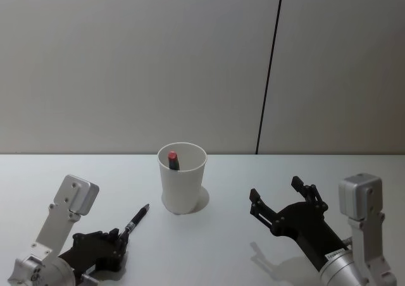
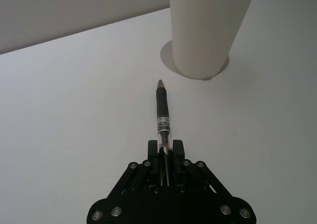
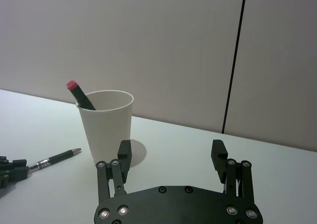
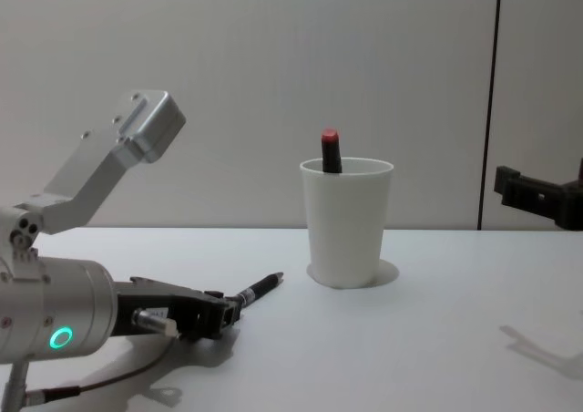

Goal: Place the pen into the pen holder.

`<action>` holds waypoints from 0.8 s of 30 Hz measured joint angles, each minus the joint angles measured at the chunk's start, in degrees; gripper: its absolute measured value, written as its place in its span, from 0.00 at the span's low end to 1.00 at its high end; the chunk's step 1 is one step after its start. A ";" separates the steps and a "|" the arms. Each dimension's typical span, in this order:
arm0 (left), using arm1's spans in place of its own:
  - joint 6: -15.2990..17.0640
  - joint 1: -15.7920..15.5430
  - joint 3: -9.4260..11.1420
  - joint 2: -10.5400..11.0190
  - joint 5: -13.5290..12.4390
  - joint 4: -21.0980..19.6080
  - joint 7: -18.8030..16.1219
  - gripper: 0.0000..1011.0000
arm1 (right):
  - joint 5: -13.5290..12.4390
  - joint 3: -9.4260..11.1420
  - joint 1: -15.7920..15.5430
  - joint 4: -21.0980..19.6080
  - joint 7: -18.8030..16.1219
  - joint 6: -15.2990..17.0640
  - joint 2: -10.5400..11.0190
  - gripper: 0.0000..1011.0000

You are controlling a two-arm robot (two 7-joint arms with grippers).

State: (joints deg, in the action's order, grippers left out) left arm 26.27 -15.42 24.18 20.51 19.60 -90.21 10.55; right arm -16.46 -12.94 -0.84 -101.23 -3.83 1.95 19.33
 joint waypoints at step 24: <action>-4.78 0.61 -1.46 0.66 -0.02 2.03 1.42 0.18 | 0.00 0.00 0.00 0.00 0.00 0.00 0.00 0.99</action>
State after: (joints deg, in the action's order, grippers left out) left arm 21.49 -14.80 22.72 21.16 19.58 -88.18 11.97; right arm -16.46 -12.94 -0.84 -101.23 -3.82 1.95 19.33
